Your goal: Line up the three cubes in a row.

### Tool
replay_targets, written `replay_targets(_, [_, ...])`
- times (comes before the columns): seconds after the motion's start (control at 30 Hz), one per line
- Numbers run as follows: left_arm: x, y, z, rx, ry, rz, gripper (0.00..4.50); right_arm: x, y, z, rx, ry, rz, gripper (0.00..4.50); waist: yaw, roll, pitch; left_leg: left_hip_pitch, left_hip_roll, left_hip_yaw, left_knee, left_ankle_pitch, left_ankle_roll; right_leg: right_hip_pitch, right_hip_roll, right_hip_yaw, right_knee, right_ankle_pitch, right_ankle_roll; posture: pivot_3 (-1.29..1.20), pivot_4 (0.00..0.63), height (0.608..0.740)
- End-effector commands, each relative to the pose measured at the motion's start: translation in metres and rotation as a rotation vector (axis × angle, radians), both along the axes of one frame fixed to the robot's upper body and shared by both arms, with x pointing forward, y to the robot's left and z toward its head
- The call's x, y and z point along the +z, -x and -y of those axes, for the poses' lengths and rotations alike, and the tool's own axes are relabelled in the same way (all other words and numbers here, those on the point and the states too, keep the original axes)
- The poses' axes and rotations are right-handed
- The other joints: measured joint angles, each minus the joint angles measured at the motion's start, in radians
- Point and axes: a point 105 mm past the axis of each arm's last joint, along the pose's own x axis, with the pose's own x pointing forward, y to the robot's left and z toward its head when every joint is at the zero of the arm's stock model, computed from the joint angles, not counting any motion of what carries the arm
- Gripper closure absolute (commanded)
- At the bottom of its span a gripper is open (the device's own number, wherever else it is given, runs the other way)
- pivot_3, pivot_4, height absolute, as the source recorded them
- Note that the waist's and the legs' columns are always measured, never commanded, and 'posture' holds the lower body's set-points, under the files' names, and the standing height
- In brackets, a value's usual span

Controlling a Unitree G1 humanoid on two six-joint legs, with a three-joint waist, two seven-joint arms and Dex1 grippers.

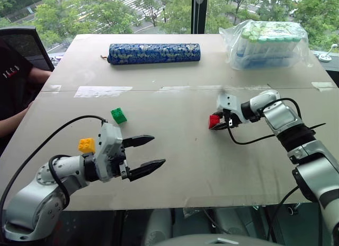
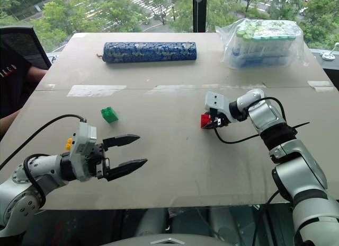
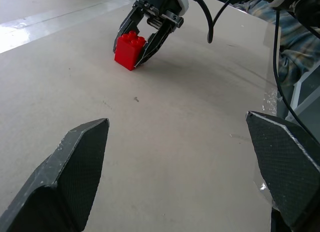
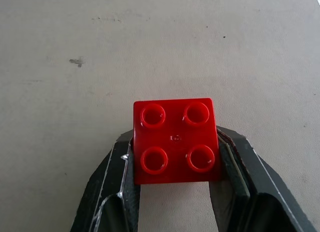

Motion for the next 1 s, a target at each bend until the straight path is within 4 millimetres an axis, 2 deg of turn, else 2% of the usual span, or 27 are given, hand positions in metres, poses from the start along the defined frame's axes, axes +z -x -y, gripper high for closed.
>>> replay_targets(0.03, [0.011, 0.003, 0.002, -0.008, 0.003, 0.058, 0.00, 0.010, -0.002, 0.000, 0.023, -0.002, 0.009, 3.17, 0.000, 0.000, 0.000, 0.000, 0.000, 0.000, 0.000, 0.000, 0.000, 0.000, 0.000, 0.000, 0.000, 0.000, 0.000, 0.00, 0.150, 0.740])
replay_targets(0.07, [0.011, 0.003, 0.002, -0.007, 0.003, 0.058, 0.00, 0.009, -0.002, 0.000, 0.026, -0.003, 0.006, 2.09, 0.000, 0.000, 0.000, 0.000, 0.000, 0.000, 0.000, 0.000, 0.000, 0.000, 0.000, 0.000, 0.000, 0.000, 0.000, 0.00, 0.150, 0.740])
replay_targets(0.1, [0.010, 0.003, 0.002, -0.004, 0.004, 0.059, 0.00, 0.009, -0.001, -0.001, 0.035, -0.009, -0.005, 1.79, 0.000, 0.000, 0.000, 0.000, 0.000, 0.000, 0.000, 0.000, 0.000, 0.000, 0.000, 0.000, 0.000, 0.000, 0.000, 0.00, 0.150, 0.740])
replay_targets(0.2, [0.010, 0.002, 0.000, 0.015, 0.003, 0.060, 0.00, 0.012, -0.003, -0.002, 0.034, -0.025, -0.010, 0.36, -0.002, 0.000, 0.000, 0.000, 0.000, 0.000, 0.000, 0.000, 0.000, 0.000, 0.000, 0.000, 0.000, 0.000, 0.000, 0.00, 0.150, 0.740])
replay_targets(0.23, [0.010, 0.001, -0.001, 0.022, 0.006, 0.059, 0.00, 0.013, -0.003, -0.001, 0.030, -0.033, -0.009, 0.03, -0.002, 0.000, 0.000, 0.000, 0.000, 0.000, 0.000, 0.000, 0.000, 0.000, 0.000, 0.000, 0.000, 0.000, 0.000, 0.00, 0.150, 0.740])
replay_targets(0.37, [0.010, -0.001, -0.003, 0.076, 0.035, 0.053, 0.00, 0.023, 0.001, 0.006, 0.034, -0.083, 0.026, 0.03, -0.001, 0.001, 0.000, 0.000, 0.000, 0.000, 0.000, 0.000, 0.000, 0.000, 0.000, 0.000, 0.000, 0.000, 0.000, 0.00, 0.150, 0.740])
replay_targets(0.43, [0.011, -0.009, -0.007, 0.159, 0.041, 0.078, 0.00, 0.036, 0.007, 0.008, 0.026, -0.156, 0.050, 0.03, 0.002, 0.001, 0.000, 0.000, 0.000, 0.000, 0.000, 0.000, 0.000, 0.000, 0.000, 0.000, 0.000, 0.000, 0.000, 0.00, 0.150, 0.740])
replay_targets(0.5, [0.013, -0.031, -0.021, 0.368, 0.031, 0.133, 0.00, 0.059, 0.024, 0.010, 0.026, -0.283, 0.091, 0.03, 0.008, 0.001, 0.001, -0.001, 0.000, -0.001, 0.000, 0.000, 0.000, 0.000, 0.000, 0.000, 0.000, 0.000, 0.000, 0.00, 0.150, 0.740])
replay_targets(0.53, [0.010, -0.045, -0.033, 0.511, 0.004, 0.124, 0.00, 0.071, 0.039, 0.010, 0.027, -0.363, 0.112, 0.03, 0.014, 0.001, 0.001, -0.001, 0.000, -0.001, 0.000, 0.000, 0.000, 0.000, -0.001, -0.001, -0.001, 0.000, 0.000, 0.00, 0.150, 0.740])
replay_targets(0.6, [0.005, -0.061, -0.048, 0.697, -0.074, 0.101, 0.00, 0.082, 0.063, 0.009, 0.018, -0.448, 0.136, 0.03, 0.029, 0.000, 0.001, -0.002, -0.001, -0.004, 0.001, 0.000, 0.000, 0.000, -0.001, -0.003, -0.001, 0.000, 0.000, 0.00, 0.150, 0.740])
replay_targets(0.73, [0.003, -0.091, -0.062, 0.998, -0.065, 0.074, 0.00, 0.090, 0.100, 0.004, -0.073, -0.584, 0.163, 0.03, 0.028, -0.001, 0.000, -0.002, -0.001, -0.006, 0.002, 0.000, 0.000, 0.001, -0.001, -0.004, 0.002, 0.000, 0.000, 0.00, 0.150, 0.740])
replay_targets(0.8, [0.000, -0.100, -0.064, 1.095, -0.051, 0.041, 0.00, 0.093, 0.114, 0.003, -0.084, -0.618, 0.198, 0.03, 0.026, -0.002, 0.000, -0.001, -0.002, -0.007, 0.006, 0.000, 0.000, 0.003, -0.001, -0.004, 0.002, 0.000, 0.001, 0.00, 0.150, 0.740])
replay_targets(0.9, [-0.004, -0.108, -0.063, 1.177, -0.063, 0.021, 0.00, 0.094, 0.128, 0.002, -0.080, -0.624, 0.227, 0.03, 0.023, -0.002, 0.000, -0.001, -0.002, -0.006, 0.008, 0.000, 0.000, 0.004, -0.001, -0.004, 0.002, 0.000, 0.001, 0.00, 0.150, 0.740])
replay_targets(1.0, [-0.004, -0.114, -0.065, 1.238, -0.061, 0.015, 0.00, 0.093, 0.131, 0.003, -0.089, -0.614, 0.231, 0.03, 0.024, -0.003, 0.000, 0.000, -0.002, -0.007, 0.009, 0.000, 0.000, 0.005, 0.000, -0.004, 0.002, 0.001, 0.001, 0.00, 0.150, 0.740])
